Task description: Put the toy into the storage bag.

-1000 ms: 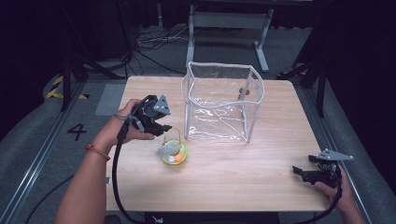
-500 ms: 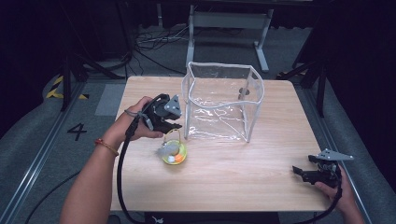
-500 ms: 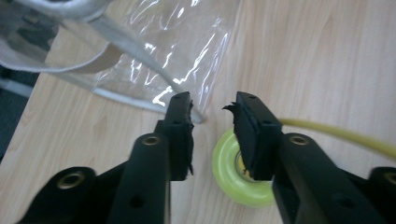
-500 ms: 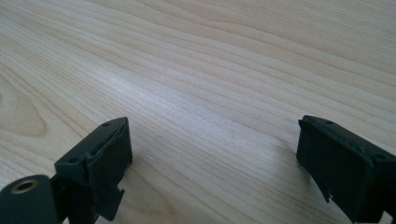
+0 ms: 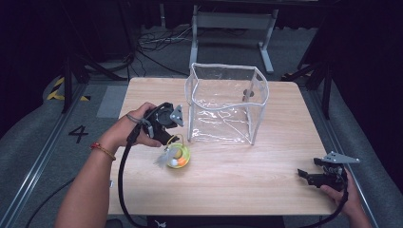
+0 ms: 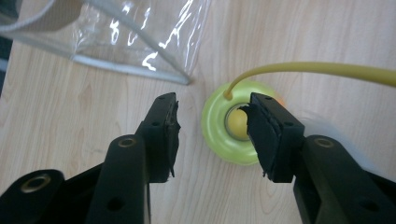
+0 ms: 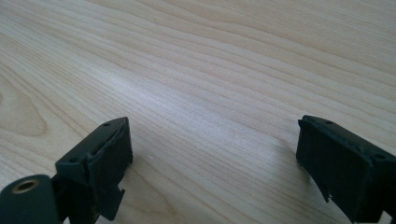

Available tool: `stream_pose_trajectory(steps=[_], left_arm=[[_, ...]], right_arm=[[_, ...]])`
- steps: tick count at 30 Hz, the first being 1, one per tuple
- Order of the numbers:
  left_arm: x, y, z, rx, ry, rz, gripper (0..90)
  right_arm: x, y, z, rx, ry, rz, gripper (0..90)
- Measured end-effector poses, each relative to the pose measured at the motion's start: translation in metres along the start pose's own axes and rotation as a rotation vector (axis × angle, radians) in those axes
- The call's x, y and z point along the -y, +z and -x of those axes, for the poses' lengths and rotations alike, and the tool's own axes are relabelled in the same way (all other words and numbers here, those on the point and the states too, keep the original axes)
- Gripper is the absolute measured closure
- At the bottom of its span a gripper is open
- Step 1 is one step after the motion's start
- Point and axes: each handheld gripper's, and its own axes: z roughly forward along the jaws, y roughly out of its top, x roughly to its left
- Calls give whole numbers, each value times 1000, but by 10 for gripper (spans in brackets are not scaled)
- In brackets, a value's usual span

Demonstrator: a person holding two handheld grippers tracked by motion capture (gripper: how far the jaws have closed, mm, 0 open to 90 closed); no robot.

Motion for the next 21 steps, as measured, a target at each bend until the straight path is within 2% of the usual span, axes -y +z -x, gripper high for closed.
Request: stream_pose_trajectory(steps=[4, 7, 10, 12, 13, 14, 16, 19, 21], left_arm=[[-8, -2, -2, 43, -4, 38, 462], [-12, -2, -1, 56, 3, 40, 466], [-21, 4, 1, 16, 16, -20, 564], [-24, 6, 0, 25, 23, -19, 640], [-27, 7, 1, 12, 33, -28, 697], [-29, 7, 1, -8, 29, -25, 711], [-30, 7, 0, -11, 23, -17, 714], [-37, 7, 2, -9, 56, -34, 804], [-38, 6, 1, -10, 57, -37, 867]], right_arm=[[0, 0, 0, 0, -1, 0, 110], [0, 0, 0, 0, -1, 0, 110], [0, 0, 0, 0, 0, 0, 110], [0, 0, 0, -1, -2, 0, 111], [0, 0, 0, -1, -2, 0, 111], [0, 0, 0, -1, -2, 0, 112], [0, 0, 0, -1, -2, 0, 113], [0, 0, 0, -1, -2, 1, 114], [0, 0, 0, -2, -3, 1, 115]])
